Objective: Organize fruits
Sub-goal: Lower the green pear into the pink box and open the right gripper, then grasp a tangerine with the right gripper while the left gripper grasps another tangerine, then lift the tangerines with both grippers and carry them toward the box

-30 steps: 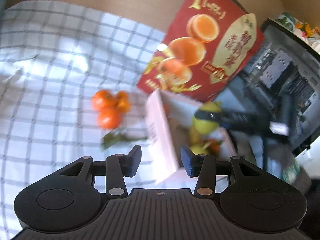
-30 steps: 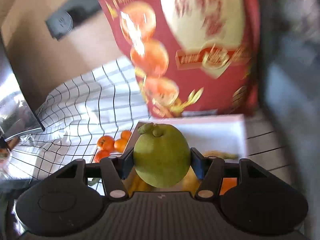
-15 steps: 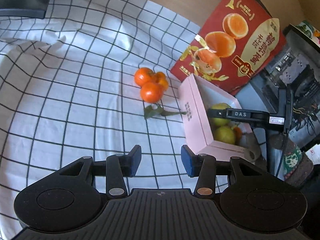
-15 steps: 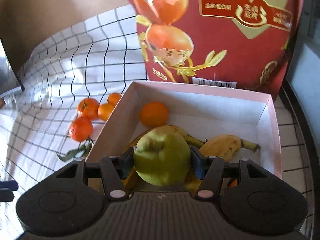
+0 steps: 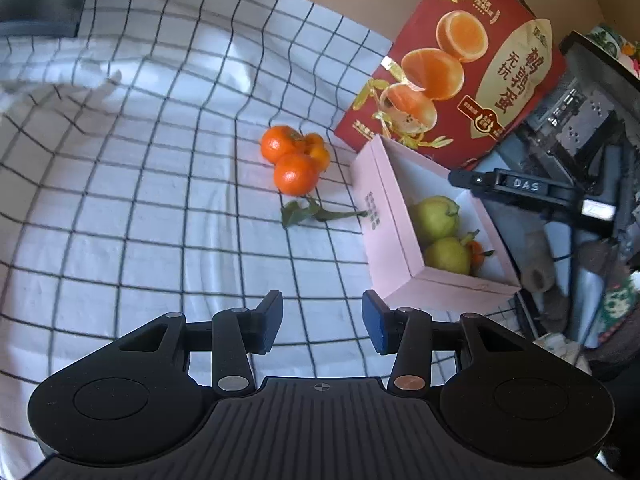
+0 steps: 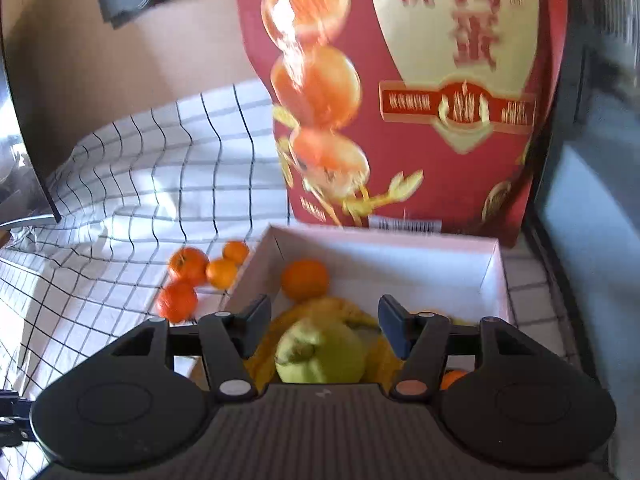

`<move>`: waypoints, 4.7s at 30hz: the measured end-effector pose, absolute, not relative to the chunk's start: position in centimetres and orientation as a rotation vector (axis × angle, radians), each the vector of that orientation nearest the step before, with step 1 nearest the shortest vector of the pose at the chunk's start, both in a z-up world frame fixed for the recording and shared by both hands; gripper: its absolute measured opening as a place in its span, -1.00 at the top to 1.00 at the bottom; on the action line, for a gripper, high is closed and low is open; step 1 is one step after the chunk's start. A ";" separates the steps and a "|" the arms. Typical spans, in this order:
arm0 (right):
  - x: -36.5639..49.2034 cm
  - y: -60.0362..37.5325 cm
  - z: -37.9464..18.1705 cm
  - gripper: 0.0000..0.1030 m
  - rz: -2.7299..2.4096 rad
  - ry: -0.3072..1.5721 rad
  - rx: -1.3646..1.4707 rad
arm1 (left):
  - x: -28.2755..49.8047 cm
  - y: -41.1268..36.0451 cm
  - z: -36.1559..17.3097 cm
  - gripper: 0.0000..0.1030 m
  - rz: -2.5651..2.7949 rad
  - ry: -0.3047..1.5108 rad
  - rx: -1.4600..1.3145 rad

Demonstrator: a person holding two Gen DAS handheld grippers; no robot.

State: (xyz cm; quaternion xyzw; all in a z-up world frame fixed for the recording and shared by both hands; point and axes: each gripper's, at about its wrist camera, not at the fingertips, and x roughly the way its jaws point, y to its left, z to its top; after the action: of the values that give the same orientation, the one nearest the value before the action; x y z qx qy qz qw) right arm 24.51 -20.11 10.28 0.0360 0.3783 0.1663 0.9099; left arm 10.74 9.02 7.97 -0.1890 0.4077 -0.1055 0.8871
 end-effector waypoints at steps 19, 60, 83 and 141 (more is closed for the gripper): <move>31.0 -3.6 10.2 0.24 0.472 0.933 -0.187 | 8.9 14.6 6.3 0.06 -0.005 0.861 -0.346; 9.3 -12.9 9.8 0.44 0.500 0.784 -0.094 | 26.4 6.1 5.8 0.06 -0.175 0.895 -0.184; 6.6 -14.9 3.1 -0.09 0.390 0.769 -0.084 | 16.9 6.4 6.8 0.03 -0.279 0.898 -0.263; 32.5 1.9 6.3 0.16 0.604 0.936 -0.442 | 5.3 16.9 6.0 0.02 -0.054 0.839 -0.533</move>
State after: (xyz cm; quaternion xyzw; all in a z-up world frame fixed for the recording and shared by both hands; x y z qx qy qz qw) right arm 32.49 1.85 6.30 -0.2081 0.4405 0.2843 0.8257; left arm 5.34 16.92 6.04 -0.2557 0.4022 -0.0259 0.8787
